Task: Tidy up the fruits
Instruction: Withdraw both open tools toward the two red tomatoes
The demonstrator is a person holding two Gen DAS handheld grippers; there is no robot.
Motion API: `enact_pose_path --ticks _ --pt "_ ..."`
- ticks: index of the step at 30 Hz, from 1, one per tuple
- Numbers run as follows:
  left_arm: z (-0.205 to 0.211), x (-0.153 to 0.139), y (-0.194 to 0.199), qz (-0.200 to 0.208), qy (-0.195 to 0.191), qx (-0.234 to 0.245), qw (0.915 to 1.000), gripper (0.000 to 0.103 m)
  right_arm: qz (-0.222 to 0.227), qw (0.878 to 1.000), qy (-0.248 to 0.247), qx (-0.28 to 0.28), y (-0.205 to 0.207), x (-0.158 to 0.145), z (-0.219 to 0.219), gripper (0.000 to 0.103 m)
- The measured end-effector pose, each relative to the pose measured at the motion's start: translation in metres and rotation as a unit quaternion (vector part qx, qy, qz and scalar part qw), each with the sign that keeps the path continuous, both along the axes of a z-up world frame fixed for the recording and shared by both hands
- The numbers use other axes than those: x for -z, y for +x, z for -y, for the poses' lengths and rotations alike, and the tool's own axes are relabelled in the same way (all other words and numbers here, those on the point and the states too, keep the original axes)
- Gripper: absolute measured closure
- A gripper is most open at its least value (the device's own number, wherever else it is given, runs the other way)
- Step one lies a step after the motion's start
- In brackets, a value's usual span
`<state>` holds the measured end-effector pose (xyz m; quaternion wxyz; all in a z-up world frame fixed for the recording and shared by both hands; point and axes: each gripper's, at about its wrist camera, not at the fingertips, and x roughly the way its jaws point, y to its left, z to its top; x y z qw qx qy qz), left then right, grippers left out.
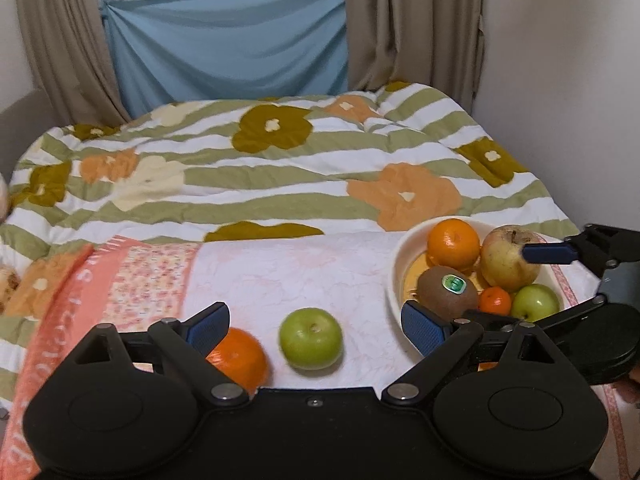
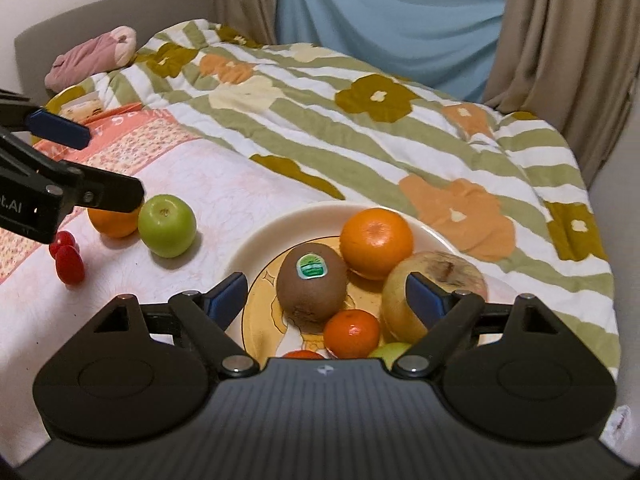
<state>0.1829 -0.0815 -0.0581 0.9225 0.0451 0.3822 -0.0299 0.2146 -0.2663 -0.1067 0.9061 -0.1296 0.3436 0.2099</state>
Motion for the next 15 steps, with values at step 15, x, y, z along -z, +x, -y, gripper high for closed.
enact_pose_path --ticks 15 --pt "-0.038 -0.042 -0.072 0.059 -0.027 0.002 0.9979 0.008 0.044 0.997 0.02 0.059 -0.07 -0.066 -0.015 0.002"
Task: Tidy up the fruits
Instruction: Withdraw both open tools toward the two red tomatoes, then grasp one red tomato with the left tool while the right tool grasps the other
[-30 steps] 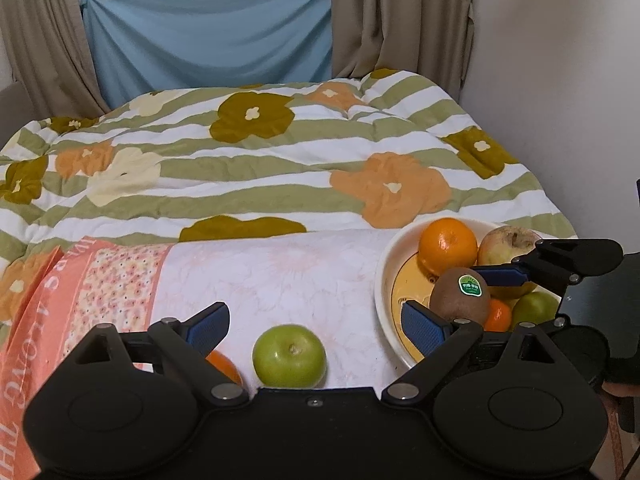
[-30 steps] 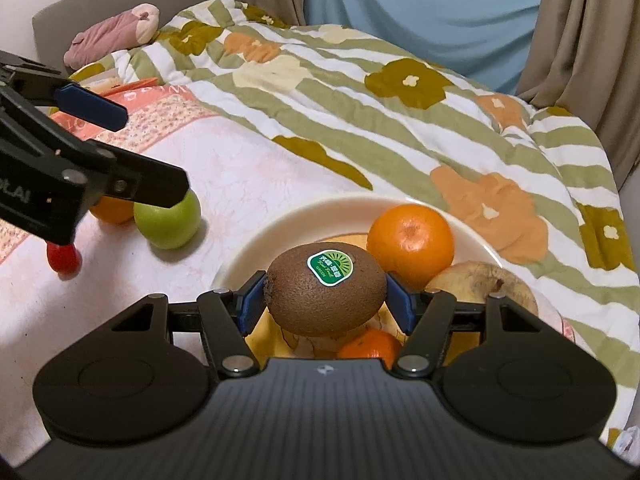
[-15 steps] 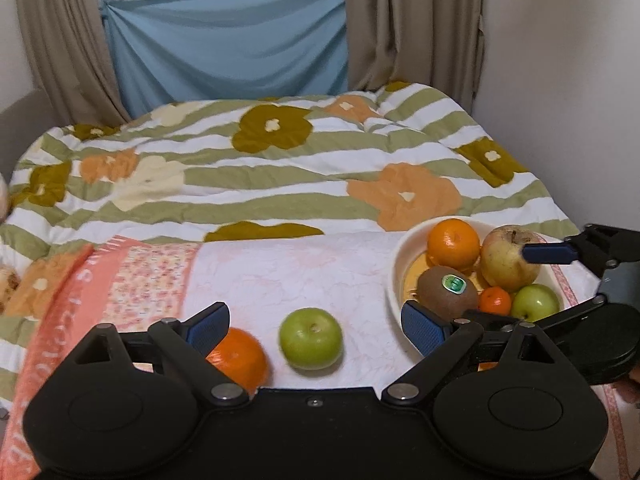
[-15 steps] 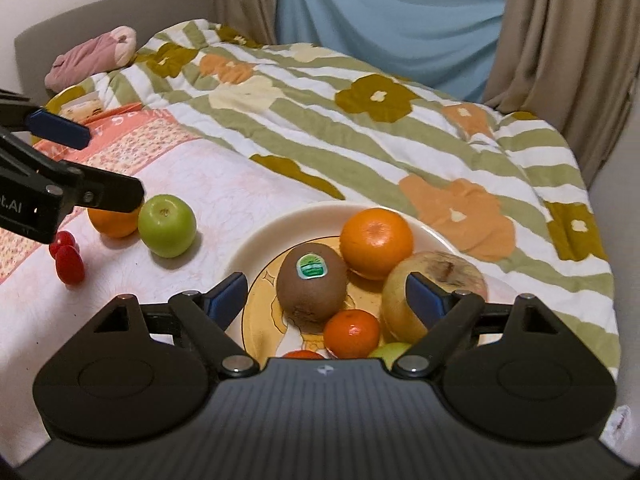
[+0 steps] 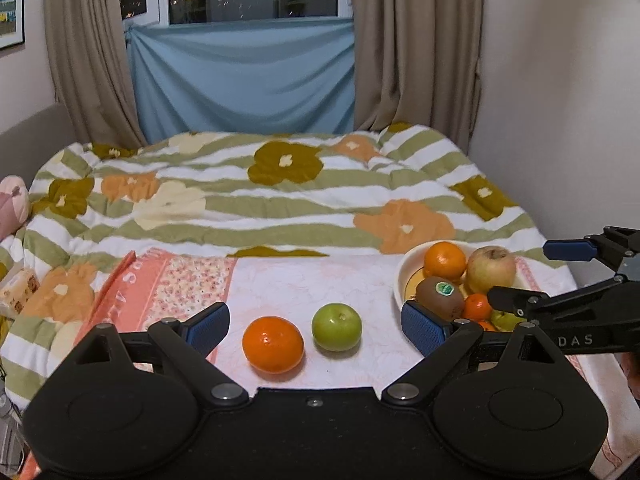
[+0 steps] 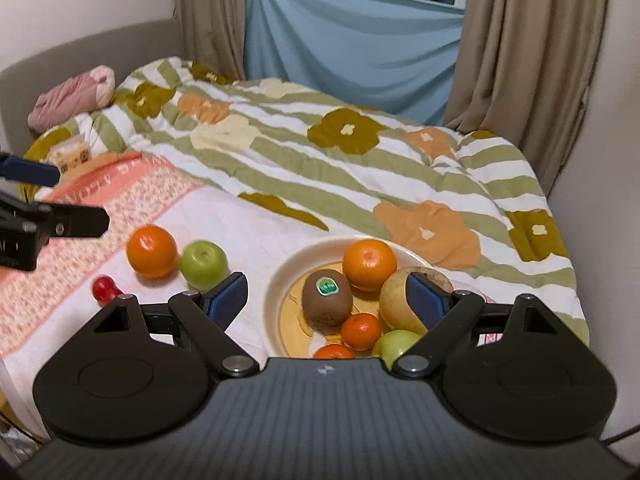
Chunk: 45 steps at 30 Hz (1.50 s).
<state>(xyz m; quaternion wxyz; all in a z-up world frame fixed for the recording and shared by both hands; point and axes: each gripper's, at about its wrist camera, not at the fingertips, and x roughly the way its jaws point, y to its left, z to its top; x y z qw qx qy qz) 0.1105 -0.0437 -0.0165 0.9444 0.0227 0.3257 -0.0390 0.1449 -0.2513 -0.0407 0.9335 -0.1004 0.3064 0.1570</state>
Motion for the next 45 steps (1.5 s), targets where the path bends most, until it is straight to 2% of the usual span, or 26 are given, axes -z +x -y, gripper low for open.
enact_pose_path --ticks 10,17,23,31,35,45 --pt "-0.04 -0.013 -0.032 0.017 0.001 0.012 0.9998 0.008 0.008 0.999 0.029 0.021 -0.04 -0.028 -0.027 0.002" --pt "-0.082 -0.004 -0.046 0.013 0.031 0.021 0.9992 0.008 0.0 0.999 0.033 0.023 -0.056 -0.022 -0.056 0.002" --pt "-0.107 0.016 -0.044 0.0 0.062 0.078 0.9951 0.008 -0.007 0.998 0.055 0.037 -0.065 -0.009 -0.081 0.002" --pt "-0.115 0.049 -0.023 -0.028 0.093 0.183 0.9782 0.011 -0.035 0.996 0.062 0.047 -0.065 0.019 -0.117 0.002" --pt "-0.112 0.066 -0.013 -0.041 0.105 0.224 0.9681 0.017 -0.045 0.995 0.062 0.059 -0.061 0.035 -0.131 0.003" --pt "-0.094 0.108 0.018 -0.07 0.126 0.307 0.9407 0.047 -0.075 0.991 0.062 0.092 -0.048 0.07 -0.144 0.005"
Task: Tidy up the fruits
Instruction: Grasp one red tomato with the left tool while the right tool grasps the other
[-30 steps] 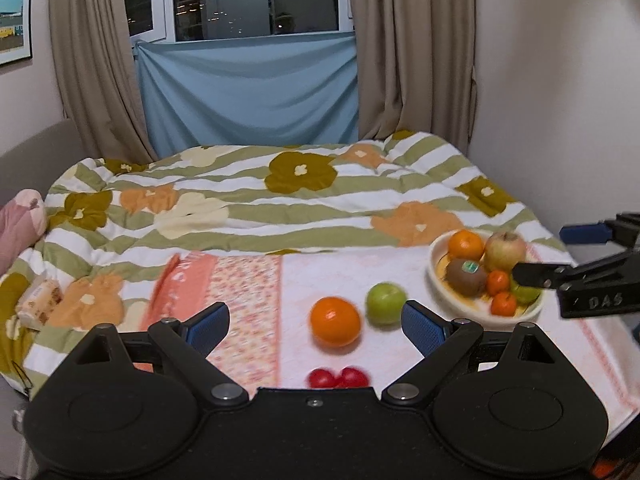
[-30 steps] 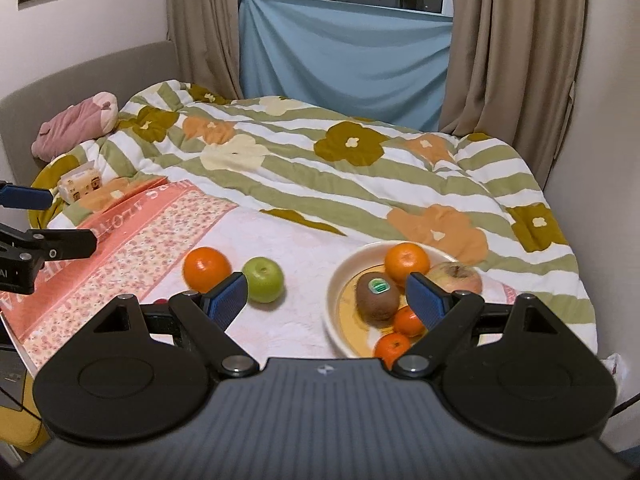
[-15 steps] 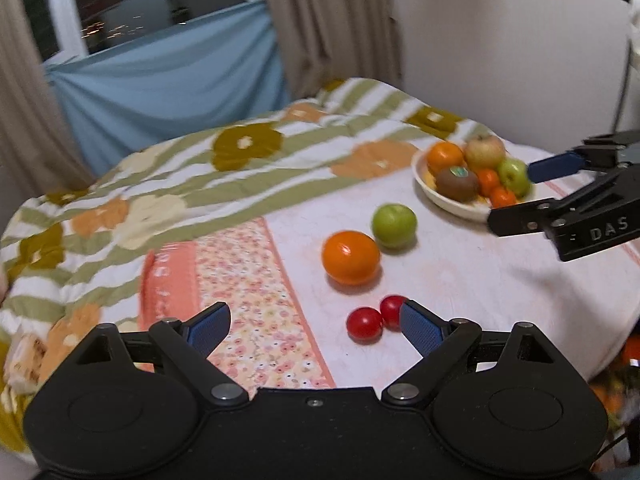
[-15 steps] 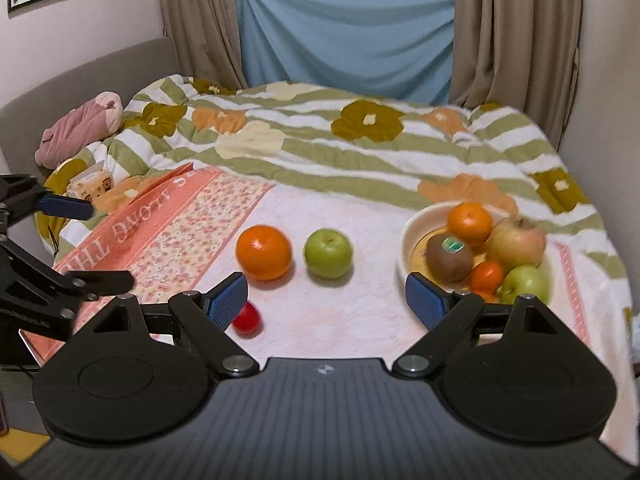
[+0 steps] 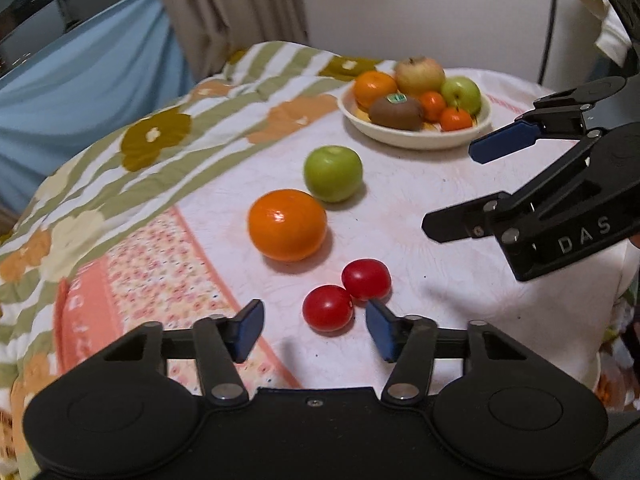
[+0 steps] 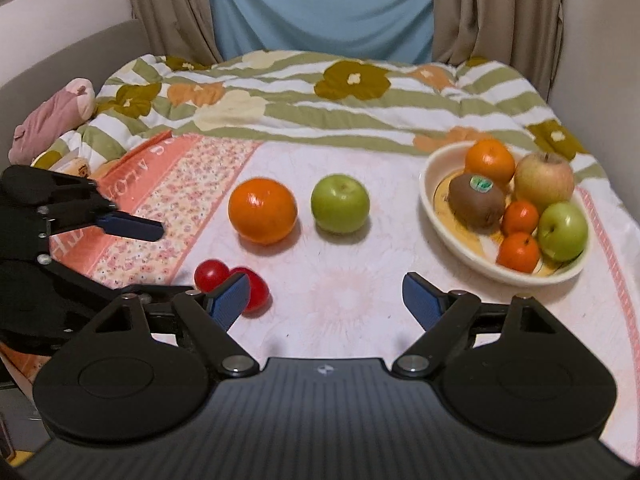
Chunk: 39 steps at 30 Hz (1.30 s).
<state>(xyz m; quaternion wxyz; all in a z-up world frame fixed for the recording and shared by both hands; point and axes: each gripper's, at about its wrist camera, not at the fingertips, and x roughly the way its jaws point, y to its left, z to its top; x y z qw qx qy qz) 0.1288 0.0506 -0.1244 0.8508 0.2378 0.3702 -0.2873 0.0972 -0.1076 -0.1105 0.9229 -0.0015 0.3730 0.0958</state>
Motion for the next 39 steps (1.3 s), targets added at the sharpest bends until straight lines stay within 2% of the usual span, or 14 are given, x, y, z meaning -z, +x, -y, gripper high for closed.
enact_pose_path --ticks 10,15,18,21,27,33,35,39 --pt "0.01 0.026 0.017 -0.016 0.015 0.037 0.9991 0.053 -0.018 1.0 0.003 0.011 0.01 0.023 -0.004 0.006" --pt "0.01 0.03 0.022 -0.022 0.008 0.041 0.9989 0.065 -0.026 1.0 0.006 0.001 0.018 0.029 -0.01 0.013" --pt "0.009 0.031 0.022 -0.021 0.003 0.043 0.9989 0.066 -0.03 0.999 0.006 -0.016 0.021 0.031 -0.016 0.021" --pt "0.008 0.03 0.021 -0.022 0.004 0.043 0.9988 0.066 -0.033 0.999 0.006 -0.03 0.025 0.033 -0.024 0.025" --pt "0.002 0.029 0.014 -0.001 0.043 0.025 0.9988 0.066 -0.039 0.998 -0.002 -0.057 0.036 0.035 -0.036 0.027" --pt "-0.012 0.028 0.013 -0.015 0.036 -0.01 0.9992 0.066 -0.042 0.995 -0.013 -0.091 0.045 0.038 -0.051 0.028" --pt "-0.014 0.028 0.012 -0.018 0.033 -0.02 0.9991 0.066 -0.044 0.994 -0.018 -0.099 0.047 0.039 -0.055 0.031" --pt "-0.018 0.027 0.013 -0.027 0.021 -0.047 0.9983 0.066 -0.053 0.992 -0.021 -0.115 0.05 0.043 -0.063 0.046"
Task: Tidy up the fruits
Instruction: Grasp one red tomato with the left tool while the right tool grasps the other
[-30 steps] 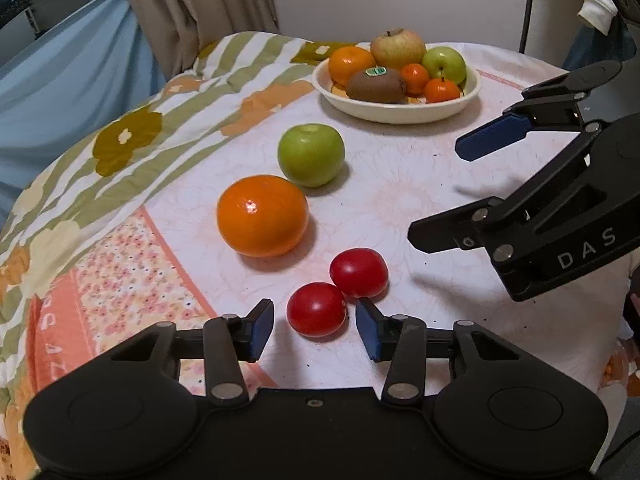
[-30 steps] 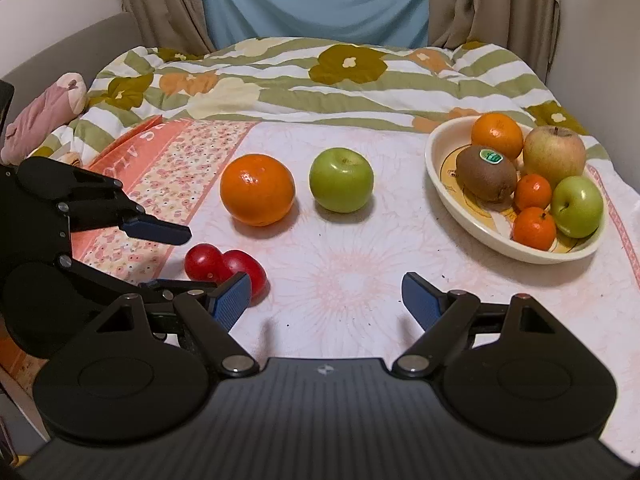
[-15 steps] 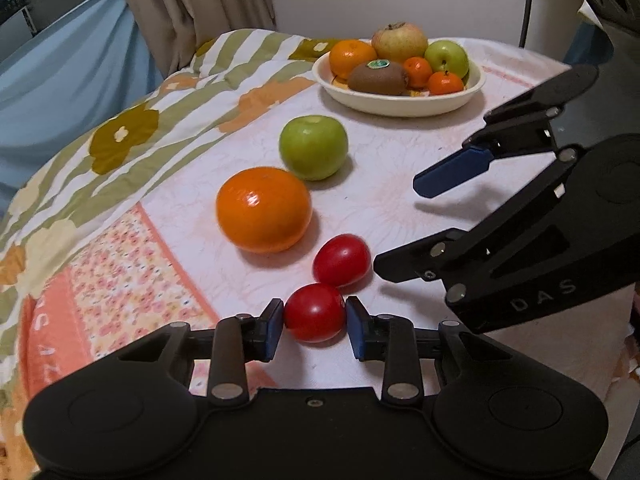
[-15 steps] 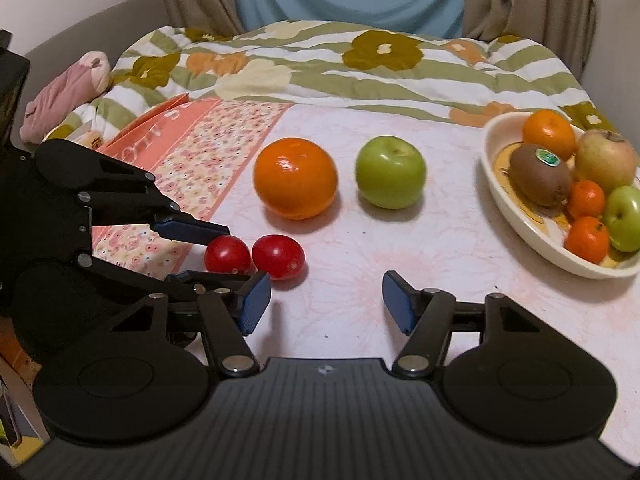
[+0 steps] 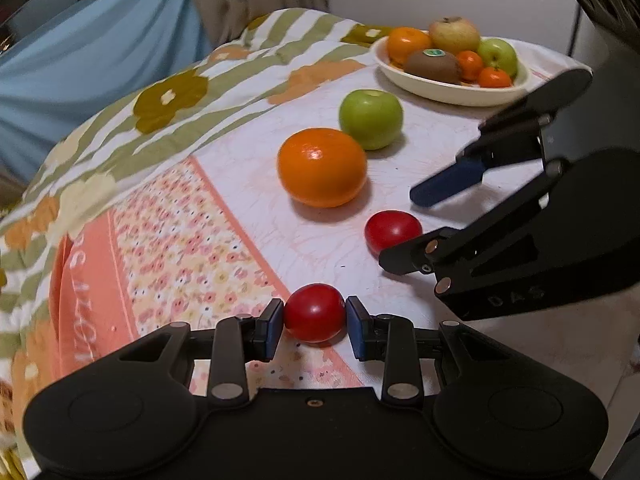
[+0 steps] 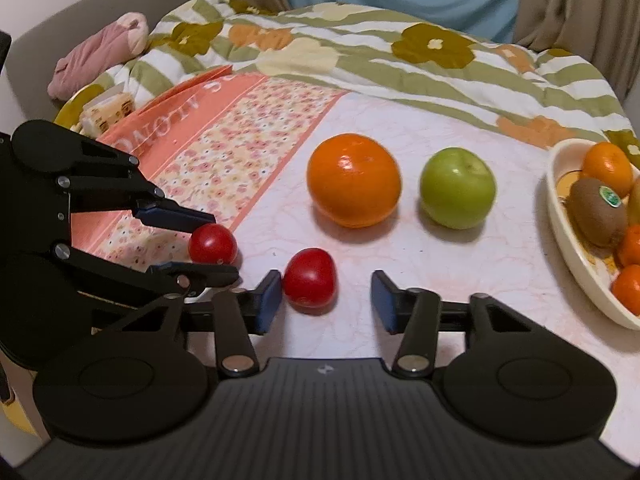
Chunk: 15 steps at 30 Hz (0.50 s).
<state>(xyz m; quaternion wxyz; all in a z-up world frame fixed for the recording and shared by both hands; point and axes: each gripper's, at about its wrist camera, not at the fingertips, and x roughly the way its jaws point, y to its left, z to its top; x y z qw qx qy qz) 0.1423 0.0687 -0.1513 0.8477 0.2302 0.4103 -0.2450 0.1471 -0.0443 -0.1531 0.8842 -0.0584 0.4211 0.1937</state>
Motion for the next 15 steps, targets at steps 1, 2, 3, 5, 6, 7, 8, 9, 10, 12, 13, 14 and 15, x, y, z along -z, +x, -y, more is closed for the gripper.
enact_pose_path --ticks 1,2,3,5,6,7,8,9,10,12,13,14,15 --pt "0.0 0.0 0.0 -0.001 -0.001 -0.004 1.0 0.066 -0.002 1.0 -0.002 -0.003 0.0 0.001 -0.001 0.047" --pt "-0.001 -0.001 0.0 -0.002 -0.003 -0.009 1.0 0.066 -0.003 1.0 -0.003 -0.005 0.0 0.001 -0.002 0.047" --pt "-0.001 0.0 0.0 -0.002 -0.004 -0.013 0.9999 0.066 -0.005 1.0 -0.005 -0.007 0.0 0.001 -0.003 0.048" --pt "-0.002 0.0 0.0 -0.004 -0.005 -0.02 0.9998 0.066 -0.007 1.0 -0.005 -0.011 0.002 0.001 -0.004 0.05" --pt "-0.003 0.0 -0.002 -0.004 -0.005 -0.023 0.9997 0.066 -0.008 1.0 -0.005 -0.013 0.002 0.001 -0.004 0.051" --pt "-0.004 -0.001 -0.002 -0.005 -0.004 -0.026 0.9996 0.066 -0.007 1.0 -0.004 -0.015 0.003 0.001 -0.005 0.051" --pt "-0.005 -0.001 -0.002 -0.005 -0.004 -0.029 0.9995 0.066 -0.007 1.0 -0.004 -0.016 0.004 0.001 -0.005 0.052" --pt "-0.006 -0.001 -0.003 -0.006 -0.003 -0.033 0.9994 0.066 -0.008 1.0 -0.004 -0.018 0.005 0.001 -0.005 0.057" --pt "-0.007 -0.001 -0.002 -0.007 -0.003 -0.038 0.9993 0.066 -0.011 1.0 -0.001 -0.021 0.006 0.001 -0.005 0.058" --pt "-0.009 -0.002 -0.003 -0.01 -0.002 -0.047 0.9988 0.066 -0.011 1.0 -0.003 -0.025 0.006 0.0 -0.006 0.058" --pt "-0.009 -0.003 -0.003 -0.01 -0.002 -0.052 0.9986 0.066 -0.009 1.0 -0.005 -0.027 0.006 -0.002 -0.006 0.058" --pt "-0.01 -0.005 -0.004 -0.01 -0.002 -0.057 0.9984 0.066 -0.005 1.0 -0.005 -0.029 0.004 -0.004 -0.006 0.058" --pt "-0.01 -0.007 -0.004 -0.009 -0.003 -0.061 0.9981 0.066 -0.001 1.0 -0.006 -0.031 0.003 -0.008 -0.006 0.058"
